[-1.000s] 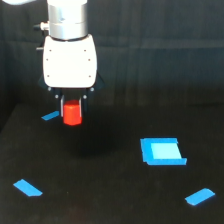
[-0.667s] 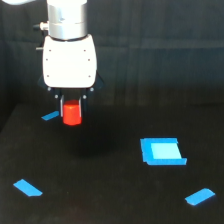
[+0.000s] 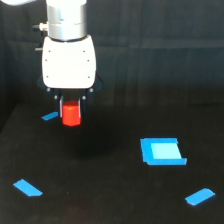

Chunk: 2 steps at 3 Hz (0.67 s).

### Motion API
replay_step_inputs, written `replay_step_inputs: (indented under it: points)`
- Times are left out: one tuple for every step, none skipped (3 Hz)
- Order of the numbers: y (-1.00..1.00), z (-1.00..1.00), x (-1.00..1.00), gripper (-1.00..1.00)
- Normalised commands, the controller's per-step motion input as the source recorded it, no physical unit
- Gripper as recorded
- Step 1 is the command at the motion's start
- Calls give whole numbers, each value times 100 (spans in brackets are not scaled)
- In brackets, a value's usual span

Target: Pick up the red object from the table

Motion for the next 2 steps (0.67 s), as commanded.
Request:
replay_step_inputs:
  points:
    - [-10,-5,6,-100]
    - [-9,0,-2,-91]
